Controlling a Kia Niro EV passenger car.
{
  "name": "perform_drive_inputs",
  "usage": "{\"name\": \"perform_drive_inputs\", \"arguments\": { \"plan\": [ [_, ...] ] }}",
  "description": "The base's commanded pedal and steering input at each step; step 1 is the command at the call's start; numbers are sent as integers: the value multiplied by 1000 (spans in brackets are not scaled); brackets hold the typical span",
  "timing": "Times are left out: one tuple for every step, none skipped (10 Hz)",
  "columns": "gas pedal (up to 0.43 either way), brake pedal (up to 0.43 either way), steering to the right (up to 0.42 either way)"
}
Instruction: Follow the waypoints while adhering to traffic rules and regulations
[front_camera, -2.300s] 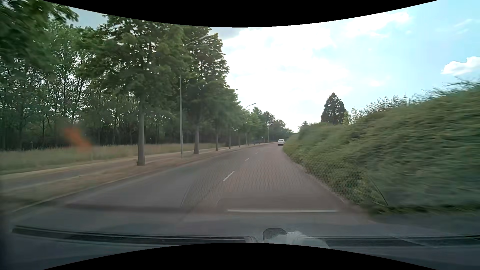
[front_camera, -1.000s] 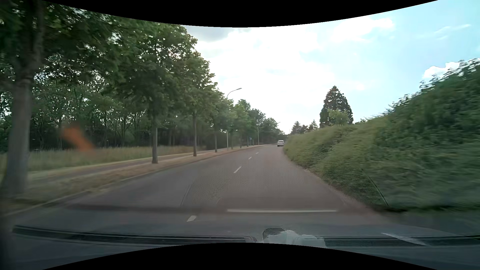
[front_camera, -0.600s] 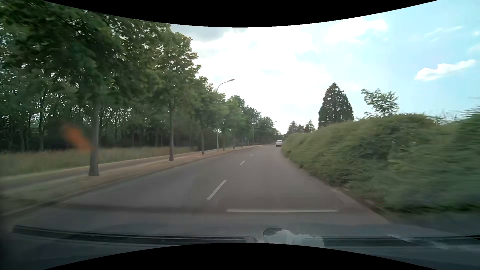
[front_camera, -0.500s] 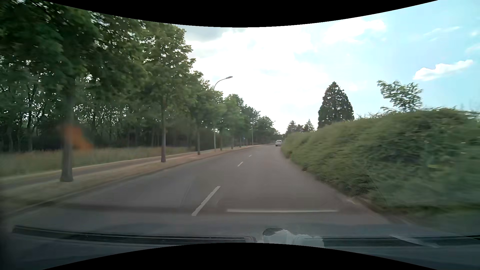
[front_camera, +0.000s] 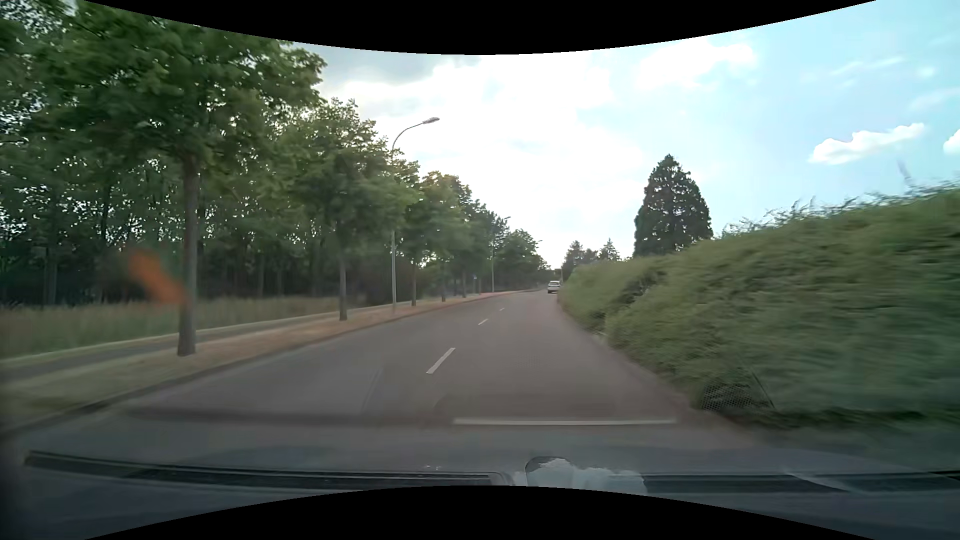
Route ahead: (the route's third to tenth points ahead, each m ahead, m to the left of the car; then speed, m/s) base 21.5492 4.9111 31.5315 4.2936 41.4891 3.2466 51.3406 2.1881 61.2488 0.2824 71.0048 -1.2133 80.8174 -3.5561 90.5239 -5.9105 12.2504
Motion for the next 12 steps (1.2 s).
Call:
{"name": "perform_drive_inputs", "arguments": {
  "plan": [
    [130,0,6],
    [130,0,6],
    [130,0,6],
    [130,0,6],
    [130,0,6],
    [118,0,6],
    [118,0,6],
    [118,0,5],
    [118,0,6],
    [118,0,5],
    [118,0,5],
    [118,0,5]
  ]
}}
